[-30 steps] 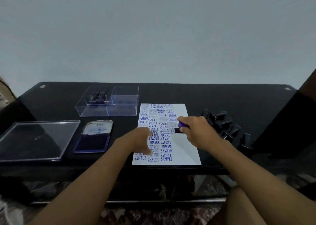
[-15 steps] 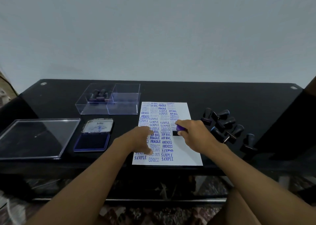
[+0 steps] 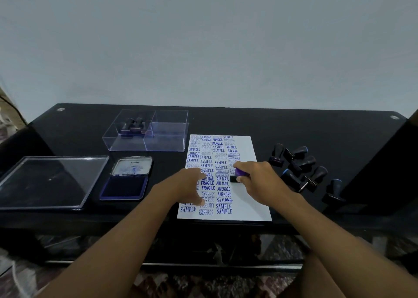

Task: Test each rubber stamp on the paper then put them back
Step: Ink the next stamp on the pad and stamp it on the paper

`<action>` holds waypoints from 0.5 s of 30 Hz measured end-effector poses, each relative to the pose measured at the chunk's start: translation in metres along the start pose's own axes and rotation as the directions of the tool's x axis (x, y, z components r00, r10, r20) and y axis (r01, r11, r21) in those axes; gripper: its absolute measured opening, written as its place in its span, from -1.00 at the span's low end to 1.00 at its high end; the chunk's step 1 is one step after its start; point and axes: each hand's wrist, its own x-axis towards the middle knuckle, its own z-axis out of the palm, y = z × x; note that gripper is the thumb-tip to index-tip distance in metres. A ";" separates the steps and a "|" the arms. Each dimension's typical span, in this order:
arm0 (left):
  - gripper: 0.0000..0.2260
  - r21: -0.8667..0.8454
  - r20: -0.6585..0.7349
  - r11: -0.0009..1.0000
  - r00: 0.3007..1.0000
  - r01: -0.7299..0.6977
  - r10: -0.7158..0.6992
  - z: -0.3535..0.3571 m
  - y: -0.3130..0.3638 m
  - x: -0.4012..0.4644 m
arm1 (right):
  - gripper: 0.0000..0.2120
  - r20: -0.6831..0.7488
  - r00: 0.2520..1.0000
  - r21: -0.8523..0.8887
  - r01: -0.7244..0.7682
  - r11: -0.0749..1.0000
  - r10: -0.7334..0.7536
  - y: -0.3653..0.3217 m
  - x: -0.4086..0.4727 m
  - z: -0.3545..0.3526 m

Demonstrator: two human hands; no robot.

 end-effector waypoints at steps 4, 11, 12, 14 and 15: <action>-0.21 0.003 0.002 1.000 1.000 0.000 0.000 0.001 -0.001 0.002 | -0.89 0.008 1.000 0.010 -0.001 1.000 0.001 0.002 0.001 0.002; -0.21 0.010 0.006 1.000 1.000 -0.003 0.003 0.000 0.000 0.005 | -0.87 0.057 0.997 -0.062 -0.040 0.997 0.044 0.005 0.035 -0.005; -0.21 0.010 0.005 1.000 1.000 -0.002 0.002 0.000 0.000 0.004 | -0.87 0.068 0.996 -0.071 -0.044 0.997 0.049 0.006 0.037 -0.005; -0.22 0.010 0.004 1.000 1.000 -0.004 0.004 -0.001 0.001 0.004 | -0.89 0.071 0.997 -0.066 -0.038 0.997 0.042 0.006 0.036 -0.005; -0.23 0.008 0.001 1.000 1.000 -0.006 0.006 -0.001 0.001 0.004 | -0.88 0.062 0.998 -0.059 -0.028 0.998 0.032 0.006 0.032 -0.003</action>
